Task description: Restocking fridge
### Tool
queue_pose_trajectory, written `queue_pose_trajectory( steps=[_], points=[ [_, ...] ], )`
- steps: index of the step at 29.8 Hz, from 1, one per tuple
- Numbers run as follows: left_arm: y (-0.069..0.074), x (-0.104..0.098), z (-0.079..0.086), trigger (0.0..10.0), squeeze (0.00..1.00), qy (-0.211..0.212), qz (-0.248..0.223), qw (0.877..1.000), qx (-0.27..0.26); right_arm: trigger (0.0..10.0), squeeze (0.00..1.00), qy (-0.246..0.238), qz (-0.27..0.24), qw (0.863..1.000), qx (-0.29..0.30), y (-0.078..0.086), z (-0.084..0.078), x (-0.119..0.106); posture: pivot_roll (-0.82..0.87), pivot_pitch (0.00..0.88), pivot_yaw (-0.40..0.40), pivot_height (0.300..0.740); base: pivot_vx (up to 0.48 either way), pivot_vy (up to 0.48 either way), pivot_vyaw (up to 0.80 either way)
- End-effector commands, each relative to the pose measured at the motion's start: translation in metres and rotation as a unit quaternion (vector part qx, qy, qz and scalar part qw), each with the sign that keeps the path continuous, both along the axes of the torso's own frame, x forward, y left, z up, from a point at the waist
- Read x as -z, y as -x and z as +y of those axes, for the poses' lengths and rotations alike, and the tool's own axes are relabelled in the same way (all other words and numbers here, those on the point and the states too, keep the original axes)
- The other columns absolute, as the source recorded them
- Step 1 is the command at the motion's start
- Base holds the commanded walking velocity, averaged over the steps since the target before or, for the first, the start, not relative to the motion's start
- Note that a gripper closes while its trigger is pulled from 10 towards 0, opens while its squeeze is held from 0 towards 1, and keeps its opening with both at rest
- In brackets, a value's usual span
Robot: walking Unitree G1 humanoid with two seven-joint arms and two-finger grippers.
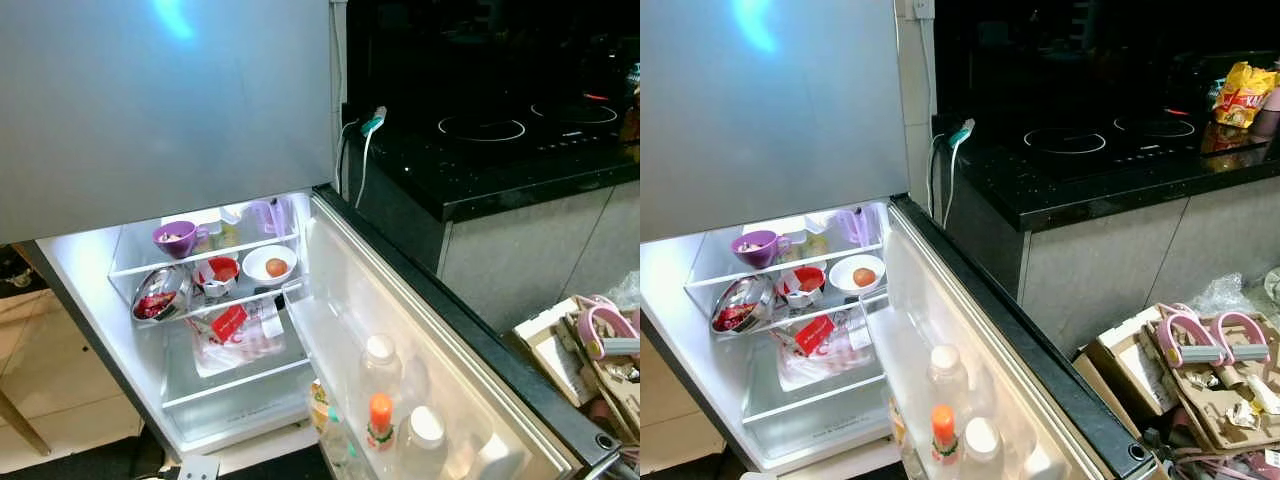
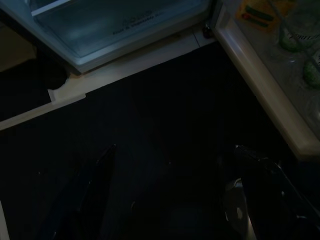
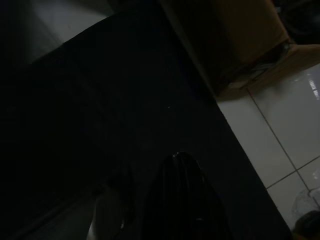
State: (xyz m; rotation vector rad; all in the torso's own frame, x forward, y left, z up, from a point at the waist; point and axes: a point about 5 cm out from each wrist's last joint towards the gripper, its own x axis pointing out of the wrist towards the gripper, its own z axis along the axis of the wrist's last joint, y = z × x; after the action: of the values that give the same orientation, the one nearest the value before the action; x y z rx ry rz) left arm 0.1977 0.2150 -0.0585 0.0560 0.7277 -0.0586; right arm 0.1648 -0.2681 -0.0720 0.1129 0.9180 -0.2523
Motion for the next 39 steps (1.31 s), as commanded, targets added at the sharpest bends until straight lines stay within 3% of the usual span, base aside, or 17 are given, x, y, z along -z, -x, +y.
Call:
queue_pose_trajectory(
  steps=[1, 15, 39],
  points=[
    [0.003, 0.003, -0.003, 10.0, 0.00, 0.003, 0.011, 1.000, 0.005, 10.0, 0.00, -0.003, -0.001, 1.000, 0.015, 0.001, -0.002, 0.000, -0.02, 0.127, 0.057, 0.740, 0.000, 0.000, 0.00],
    [0.000, 0.004, -0.006, 10.0, 0.00, 0.018, 0.026, 0.999, -0.006, 10.0, 0.00, -0.010, -0.023, 0.999, 0.023, -0.009, 0.000, -0.004, -0.02, 0.131, 0.051, 0.740, -0.022, 0.000, 0.00],
    [-0.004, 0.003, -0.009, 10.0, 0.00, 0.031, 0.028, 0.999, -0.007, 10.0, 0.00, -0.019, -0.035, 0.999, 0.009, -0.016, 0.006, -0.006, -0.04, 0.116, 0.041, 0.740, -0.297, 0.000, 0.00]
  ],
)
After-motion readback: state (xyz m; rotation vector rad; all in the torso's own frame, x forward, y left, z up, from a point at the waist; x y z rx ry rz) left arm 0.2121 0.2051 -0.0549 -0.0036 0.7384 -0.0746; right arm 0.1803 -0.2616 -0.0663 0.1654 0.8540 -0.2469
